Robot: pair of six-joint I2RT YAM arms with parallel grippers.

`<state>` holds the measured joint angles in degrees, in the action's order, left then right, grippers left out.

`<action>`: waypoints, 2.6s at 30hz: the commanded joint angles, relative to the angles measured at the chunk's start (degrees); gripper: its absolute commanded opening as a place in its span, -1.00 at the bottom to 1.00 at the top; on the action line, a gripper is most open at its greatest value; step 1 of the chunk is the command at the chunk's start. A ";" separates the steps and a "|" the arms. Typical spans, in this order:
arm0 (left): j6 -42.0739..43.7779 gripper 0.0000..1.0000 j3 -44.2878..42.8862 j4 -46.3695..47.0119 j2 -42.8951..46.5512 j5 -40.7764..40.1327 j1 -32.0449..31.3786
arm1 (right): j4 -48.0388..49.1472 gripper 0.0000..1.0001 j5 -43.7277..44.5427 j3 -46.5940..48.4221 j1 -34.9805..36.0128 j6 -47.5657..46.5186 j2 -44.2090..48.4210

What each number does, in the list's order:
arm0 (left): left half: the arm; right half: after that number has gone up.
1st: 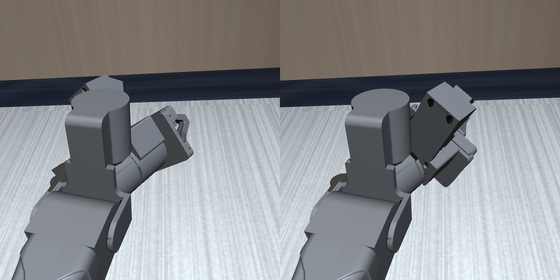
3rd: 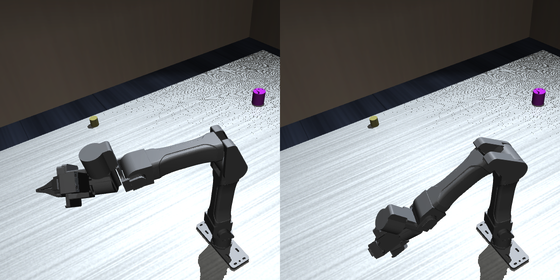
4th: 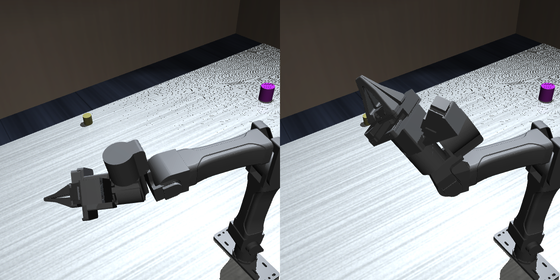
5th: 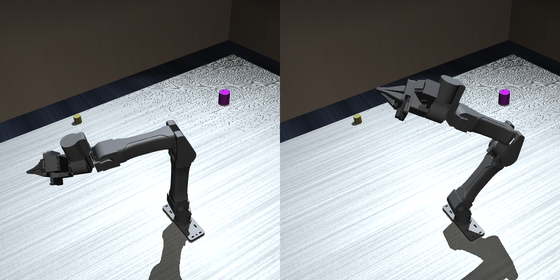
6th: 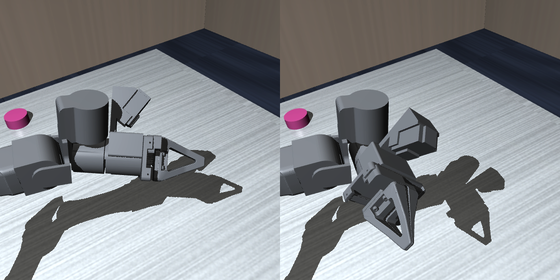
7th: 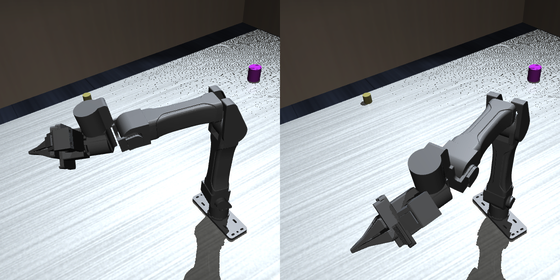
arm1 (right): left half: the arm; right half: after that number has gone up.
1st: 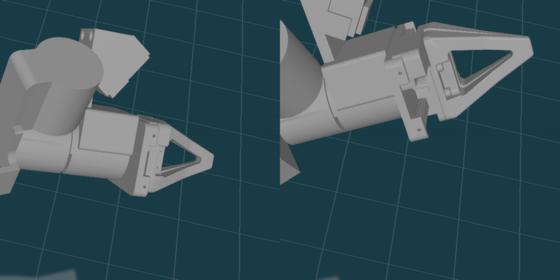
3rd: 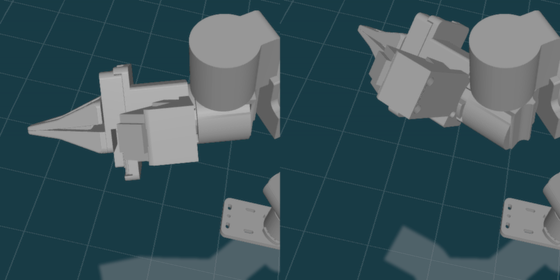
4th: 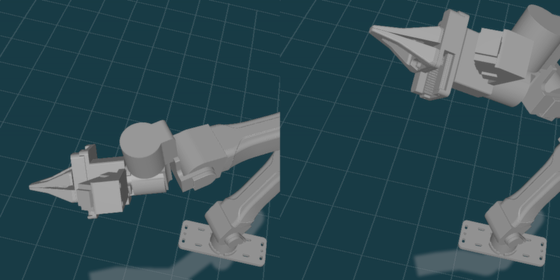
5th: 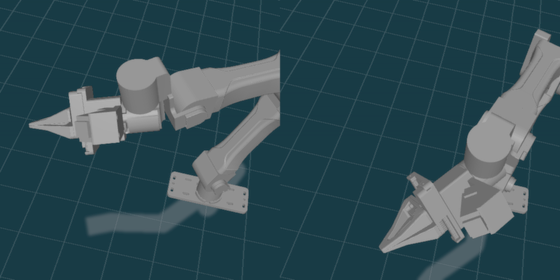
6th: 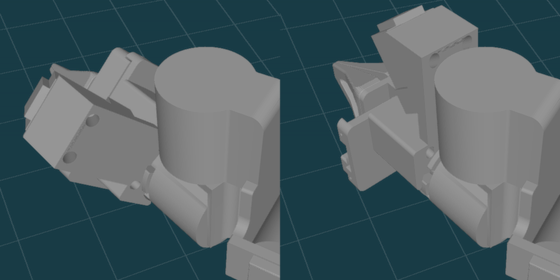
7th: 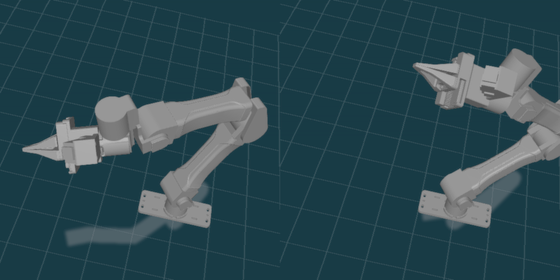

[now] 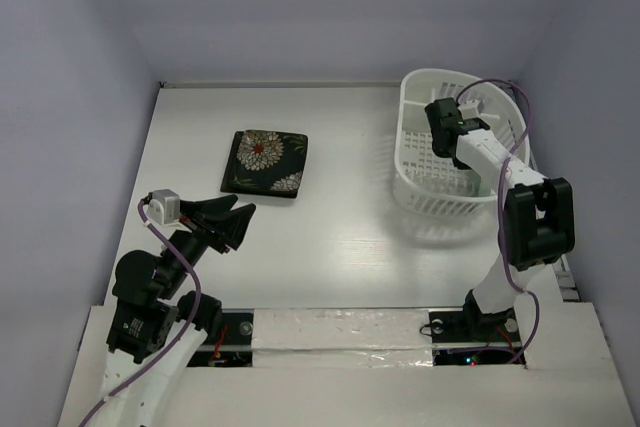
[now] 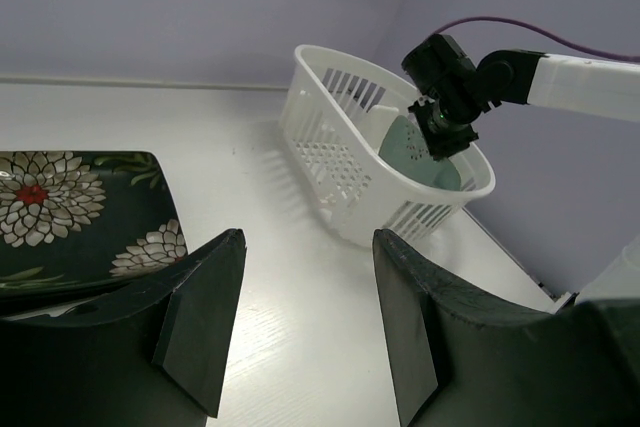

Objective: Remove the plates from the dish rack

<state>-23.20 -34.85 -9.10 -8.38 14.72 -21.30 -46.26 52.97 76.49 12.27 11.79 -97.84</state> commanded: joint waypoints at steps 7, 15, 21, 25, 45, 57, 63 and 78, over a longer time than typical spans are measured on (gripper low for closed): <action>-0.35 0.02 0.22 2.34 -0.23 -0.22 -0.32 | 8.81 -1.00 5.11 -0.46 0.29 -3.26 5.46; -0.53 0.02 0.31 2.25 -0.58 -0.39 -0.32 | 11.19 -1.00 8.55 -1.60 2.92 -5.54 9.24; -0.53 0.02 0.40 2.33 -1.02 -0.31 -0.32 | 13.48 -1.00 10.84 -3.01 5.56 -9.15 12.50; -0.53 0.02 0.40 2.42 -1.11 -0.22 -0.32 | 12.87 -1.00 13.99 -2.58 7.94 -9.95 12.68; -0.62 0.02 0.40 2.33 -2.16 -0.57 -0.32 | 11.01 -1.00 2.07 11.83 13.56 -3.10 32.52; -0.53 0.01 -0.30 1.02 -3.57 -3.90 -0.32 | 29.28 -1.00 -45.13 -7.74 29.29 11.67 41.24; -0.35 0.01 -0.57 0.31 -3.39 -6.37 1.78 | 39.92 -1.00 -52.96 -19.60 37.99 15.72 38.79; -0.53 0.01 -0.31 0.75 -6.12 -4.88 5.22 | 47.84 -1.00 -66.07 -19.62 41.52 11.59 12.78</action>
<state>-23.46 -34.85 -10.57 -13.41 9.41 -16.58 -9.61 -8.88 52.53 53.65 23.35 -83.48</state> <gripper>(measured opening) 0.505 0.057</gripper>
